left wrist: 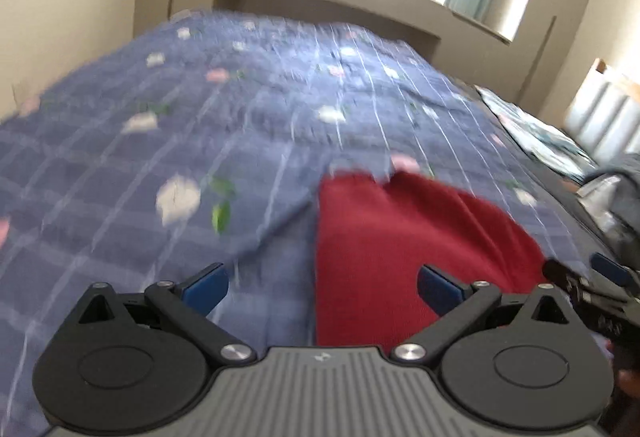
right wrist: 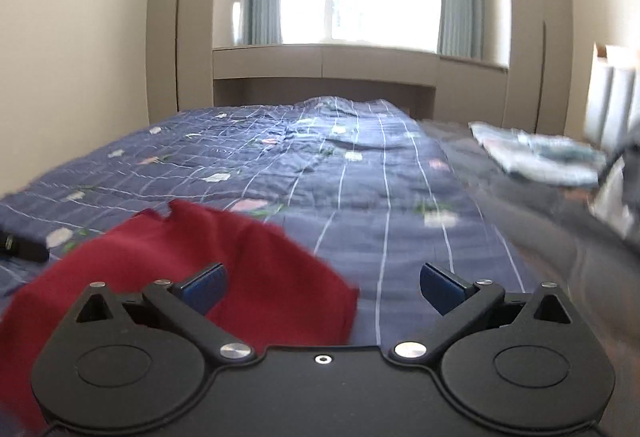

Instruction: Fold small clothes

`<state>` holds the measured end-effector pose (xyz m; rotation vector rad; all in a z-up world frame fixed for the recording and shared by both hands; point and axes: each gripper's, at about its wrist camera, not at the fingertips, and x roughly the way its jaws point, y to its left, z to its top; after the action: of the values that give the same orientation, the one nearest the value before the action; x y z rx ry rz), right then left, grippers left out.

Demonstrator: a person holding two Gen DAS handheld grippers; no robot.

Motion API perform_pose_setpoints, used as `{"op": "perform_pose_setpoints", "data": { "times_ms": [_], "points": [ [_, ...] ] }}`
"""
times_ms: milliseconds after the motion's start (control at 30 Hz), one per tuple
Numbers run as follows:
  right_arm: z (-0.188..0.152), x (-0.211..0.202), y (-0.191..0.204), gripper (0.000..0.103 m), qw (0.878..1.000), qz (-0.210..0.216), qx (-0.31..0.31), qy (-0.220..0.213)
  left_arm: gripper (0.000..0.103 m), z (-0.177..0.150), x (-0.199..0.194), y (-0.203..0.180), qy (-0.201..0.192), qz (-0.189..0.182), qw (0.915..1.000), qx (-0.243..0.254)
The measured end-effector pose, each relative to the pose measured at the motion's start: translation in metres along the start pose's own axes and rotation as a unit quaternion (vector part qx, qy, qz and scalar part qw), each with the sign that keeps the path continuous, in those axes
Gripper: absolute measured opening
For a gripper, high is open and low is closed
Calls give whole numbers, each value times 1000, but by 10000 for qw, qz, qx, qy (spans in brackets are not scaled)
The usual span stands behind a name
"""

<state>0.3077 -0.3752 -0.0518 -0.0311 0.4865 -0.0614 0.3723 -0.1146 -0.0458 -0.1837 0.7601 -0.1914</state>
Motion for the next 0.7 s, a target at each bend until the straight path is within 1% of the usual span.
{"op": "perform_pose_setpoints", "data": {
  "times_ms": [67,100,167,200,267,367,400,467,567,700],
  "points": [
    [5,20,3,102,9998,-107,-143,60,103,13,23,-4,7,99,10000,8],
    [6,30,3,102,9995,-182,-227,101,103,19,37,-6,59,120,9999,17],
    [3,46,-1,102,9987,-350,-256,251,103,23,57,-10,209,294,9993,44],
    [-1,52,-7,102,9985,-398,-157,340,103,22,67,-12,289,447,9986,61],
    [-11,61,-25,102,9978,-290,301,520,102,15,77,-13,370,534,9978,134],
    [-20,67,-54,102,9906,40,1167,712,103,4,82,-9,323,528,9980,105],
    [-22,68,-60,102,9876,112,1379,738,103,2,82,-7,285,497,9983,51],
    [-26,70,-65,102,9841,204,1604,740,103,-1,84,-1,280,426,9987,-91],
    [-27,69,-63,103,9851,160,1560,703,103,-5,84,5,249,339,9988,-264],
    [-25,71,-56,103,9878,36,1366,741,103,-7,85,6,225,315,9988,-299]
  ]
}}
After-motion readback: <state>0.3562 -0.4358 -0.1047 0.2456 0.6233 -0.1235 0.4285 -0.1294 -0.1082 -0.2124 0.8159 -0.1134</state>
